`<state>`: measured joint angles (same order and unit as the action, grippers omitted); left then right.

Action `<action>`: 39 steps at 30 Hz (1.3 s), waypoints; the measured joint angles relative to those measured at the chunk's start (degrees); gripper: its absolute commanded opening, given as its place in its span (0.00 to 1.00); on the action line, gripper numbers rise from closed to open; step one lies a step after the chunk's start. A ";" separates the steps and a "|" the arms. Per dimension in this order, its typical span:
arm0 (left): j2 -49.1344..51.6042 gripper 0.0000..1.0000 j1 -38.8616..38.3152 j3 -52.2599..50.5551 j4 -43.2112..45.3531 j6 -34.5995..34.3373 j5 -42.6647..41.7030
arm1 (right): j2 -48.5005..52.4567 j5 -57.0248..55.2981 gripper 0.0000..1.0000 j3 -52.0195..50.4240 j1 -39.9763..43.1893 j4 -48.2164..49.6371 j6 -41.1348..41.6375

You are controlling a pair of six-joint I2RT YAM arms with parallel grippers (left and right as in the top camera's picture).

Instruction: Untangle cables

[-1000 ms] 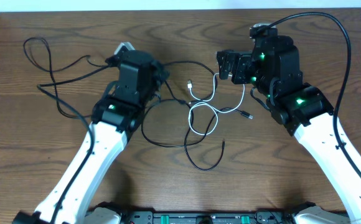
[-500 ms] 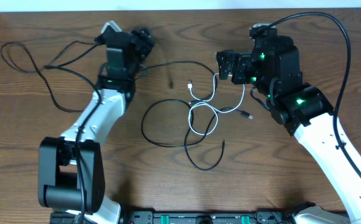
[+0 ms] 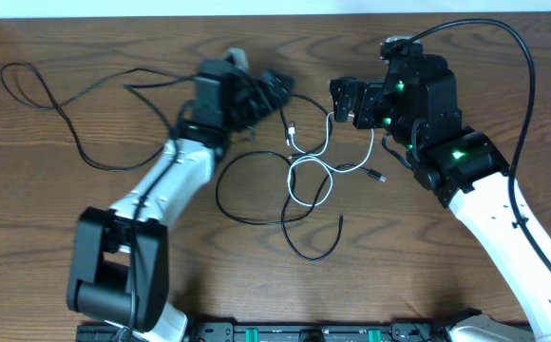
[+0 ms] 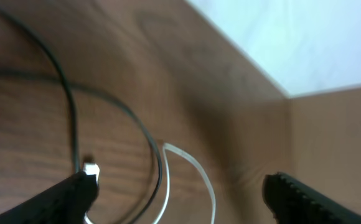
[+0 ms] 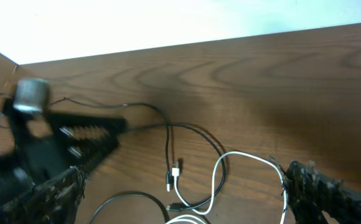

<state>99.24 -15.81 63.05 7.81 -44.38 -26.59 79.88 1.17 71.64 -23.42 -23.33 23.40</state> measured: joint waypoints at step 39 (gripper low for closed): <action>5.77 0.85 7.34 0.00 -17.07 12.33 13.29 | 32.24 7.19 0.38 0.00 0.00 8.41 5.84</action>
<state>105.01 -8.47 63.05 -9.26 -32.05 -13.30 112.12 8.36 71.64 -23.42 -14.92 29.23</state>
